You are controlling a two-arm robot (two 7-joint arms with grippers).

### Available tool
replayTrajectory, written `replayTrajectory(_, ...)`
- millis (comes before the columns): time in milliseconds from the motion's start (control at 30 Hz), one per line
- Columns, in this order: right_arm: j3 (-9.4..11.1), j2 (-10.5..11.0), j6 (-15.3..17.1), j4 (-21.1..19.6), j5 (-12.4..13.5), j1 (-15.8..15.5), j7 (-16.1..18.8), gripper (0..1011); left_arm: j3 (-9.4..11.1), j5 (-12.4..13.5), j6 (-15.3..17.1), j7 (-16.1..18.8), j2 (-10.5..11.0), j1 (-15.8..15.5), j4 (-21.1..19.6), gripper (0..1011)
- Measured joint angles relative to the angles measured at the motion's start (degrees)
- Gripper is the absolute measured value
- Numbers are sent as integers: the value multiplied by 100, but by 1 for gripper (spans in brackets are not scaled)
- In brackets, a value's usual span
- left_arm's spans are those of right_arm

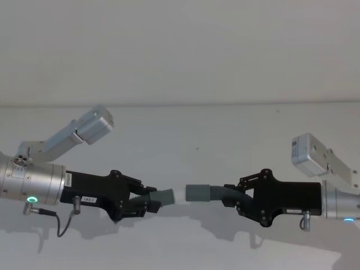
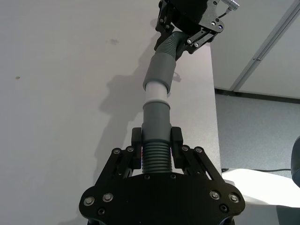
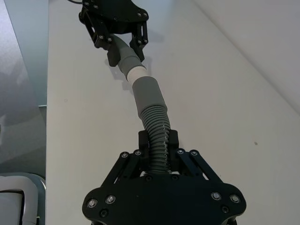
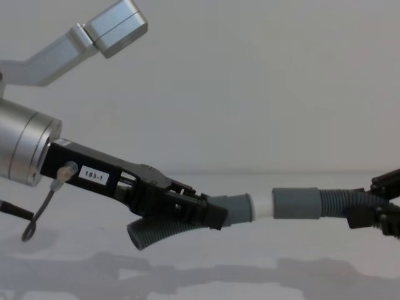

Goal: Use both hands to pick up one end of the pipe from the table, align the ends, and insert them.

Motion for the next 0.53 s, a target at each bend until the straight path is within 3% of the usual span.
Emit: replayTrajectory(533,0,0,0,0,0,0,0,205,0,0,0,0,0,0,0,329)
